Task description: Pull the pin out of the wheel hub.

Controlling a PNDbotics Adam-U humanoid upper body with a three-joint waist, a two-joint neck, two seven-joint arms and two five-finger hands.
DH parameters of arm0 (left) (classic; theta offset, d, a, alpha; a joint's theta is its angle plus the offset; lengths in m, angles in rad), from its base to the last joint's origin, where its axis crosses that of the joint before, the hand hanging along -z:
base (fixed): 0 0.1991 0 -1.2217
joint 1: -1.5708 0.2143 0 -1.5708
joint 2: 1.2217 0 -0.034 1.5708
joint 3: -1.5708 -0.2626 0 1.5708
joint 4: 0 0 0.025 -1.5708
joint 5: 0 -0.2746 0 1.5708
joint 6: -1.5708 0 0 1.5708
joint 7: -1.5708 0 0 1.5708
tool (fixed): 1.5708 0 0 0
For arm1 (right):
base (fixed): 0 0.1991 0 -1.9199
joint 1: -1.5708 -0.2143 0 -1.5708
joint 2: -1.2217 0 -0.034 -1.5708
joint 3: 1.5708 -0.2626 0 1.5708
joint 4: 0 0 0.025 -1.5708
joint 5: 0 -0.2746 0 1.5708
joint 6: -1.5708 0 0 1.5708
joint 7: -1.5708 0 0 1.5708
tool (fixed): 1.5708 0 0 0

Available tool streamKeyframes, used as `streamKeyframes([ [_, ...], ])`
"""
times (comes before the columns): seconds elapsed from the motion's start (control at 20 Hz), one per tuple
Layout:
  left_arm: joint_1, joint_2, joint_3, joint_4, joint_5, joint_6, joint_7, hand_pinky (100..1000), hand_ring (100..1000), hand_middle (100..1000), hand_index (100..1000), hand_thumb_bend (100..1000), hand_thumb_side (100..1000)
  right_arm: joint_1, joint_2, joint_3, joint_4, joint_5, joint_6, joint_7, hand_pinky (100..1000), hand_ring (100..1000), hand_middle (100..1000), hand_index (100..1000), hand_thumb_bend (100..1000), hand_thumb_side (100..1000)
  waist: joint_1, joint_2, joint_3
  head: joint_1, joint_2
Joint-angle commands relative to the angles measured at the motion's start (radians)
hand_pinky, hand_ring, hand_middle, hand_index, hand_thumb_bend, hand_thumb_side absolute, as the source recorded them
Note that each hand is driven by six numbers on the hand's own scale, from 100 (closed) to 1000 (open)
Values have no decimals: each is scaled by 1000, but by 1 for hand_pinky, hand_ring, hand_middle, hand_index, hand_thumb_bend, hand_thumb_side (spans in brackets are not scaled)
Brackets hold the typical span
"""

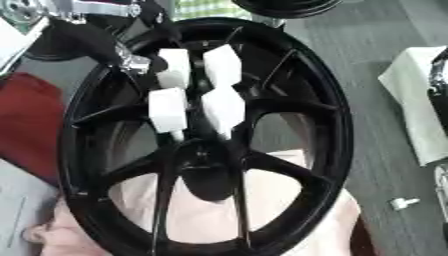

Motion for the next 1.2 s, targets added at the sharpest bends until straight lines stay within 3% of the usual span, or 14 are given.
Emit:
streamKeyframes([
  [0.05,-21,5,6,-1,-17,-6,-9,847,827,757,887,314,788,-9,-11,-1,-13,-10,-1,-1,870,964,707,777,100,572,9,0,-3,6,-14],
  [0.45,-14,-9,5,17,-52,-25,-16,824,797,735,867,314,789,-12,-8,0,-12,-12,0,0,871,965,708,777,100,574,10,7,-10,12,-16],
  [0.85,-12,-23,1,21,-23,-25,-17,763,703,592,789,205,771,-12,-4,0,-10,-15,0,1,872,966,708,777,100,575,14,6,-18,16,-15],
  [1.0,-10,-25,1,21,-3,-16,-7,728,634,513,715,100,701,-9,-2,-1,-9,-17,0,0,872,966,709,777,100,577,15,3,-19,16,-14],
  [1.1,-9,-26,4,21,19,-3,7,691,580,455,651,100,567,-7,-1,-1,-9,-18,0,-1,872,966,709,777,100,577,15,2,-19,16,-13],
  [1.2,-8,-24,6,19,49,12,25,675,558,426,621,100,499,-5,0,0,-7,-19,1,-1,872,966,709,777,100,578,16,0,-18,15,-11],
])
